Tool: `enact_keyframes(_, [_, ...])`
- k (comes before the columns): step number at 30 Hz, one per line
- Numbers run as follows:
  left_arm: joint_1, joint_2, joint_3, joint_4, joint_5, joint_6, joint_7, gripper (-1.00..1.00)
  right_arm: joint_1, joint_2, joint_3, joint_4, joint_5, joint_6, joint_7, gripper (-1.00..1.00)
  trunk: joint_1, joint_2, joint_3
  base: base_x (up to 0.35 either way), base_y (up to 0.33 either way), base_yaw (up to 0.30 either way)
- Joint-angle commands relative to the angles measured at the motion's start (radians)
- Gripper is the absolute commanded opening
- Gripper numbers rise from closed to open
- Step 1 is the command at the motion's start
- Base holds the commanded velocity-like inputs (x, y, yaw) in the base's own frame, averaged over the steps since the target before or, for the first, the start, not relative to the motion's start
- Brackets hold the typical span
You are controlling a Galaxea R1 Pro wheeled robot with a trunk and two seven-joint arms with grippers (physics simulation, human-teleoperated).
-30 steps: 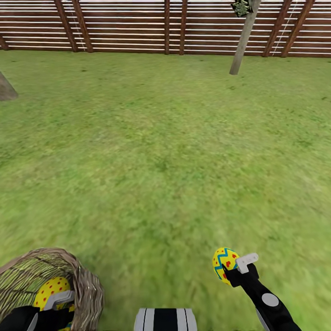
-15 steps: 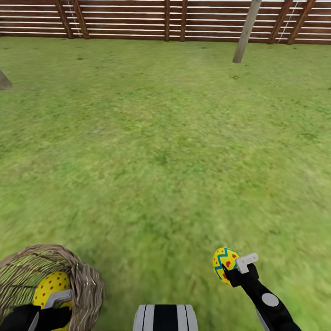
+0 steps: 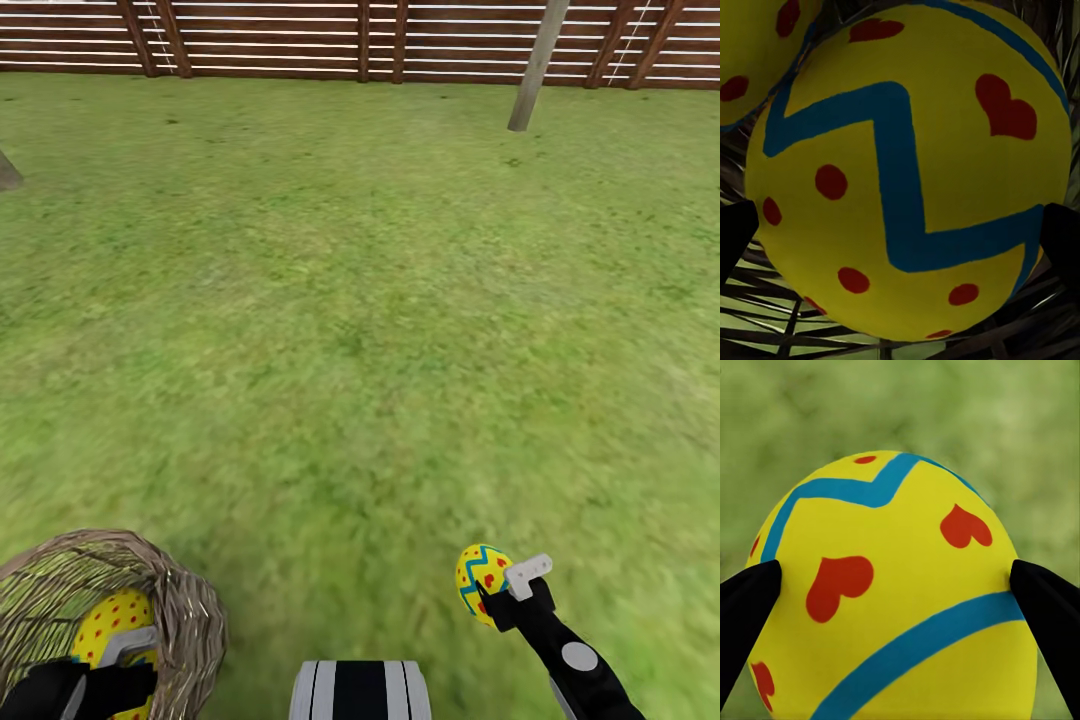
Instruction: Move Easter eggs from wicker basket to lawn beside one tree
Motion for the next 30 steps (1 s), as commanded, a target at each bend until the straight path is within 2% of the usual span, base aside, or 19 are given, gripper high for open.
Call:
enact_keyframes(1, [0.0, -0.006, 0.001, 0.013, 0.052, 0.012, -0.01, -1.0, 0.0, -0.001, 0.001, -0.002, 0.007, 0.006, 0.003, -1.0, 0.0, 0.0, -0.001, 0.0, 0.0, 0.0])
enact_keyframes(23, [0.0, -0.006, -0.001, 0.016, 0.057, 0.012, -0.01, -1.0, 0.0, -0.002, -0.001, -0.002, 0.007, 0.006, 0.003, -1.0, 0.0, 0.0, -0.001, 0.0, 0.0, 0.0])
enact_keyframes(30, [0.0, -0.008, -0.003, 0.018, 0.056, 0.012, -0.006, -1.0, 0.0, -0.001, 0.001, -0.002, 0.007, 0.006, 0.003, -1.0, -0.003, 0.001, 0.026, 0.0, 0.0, 0.0])
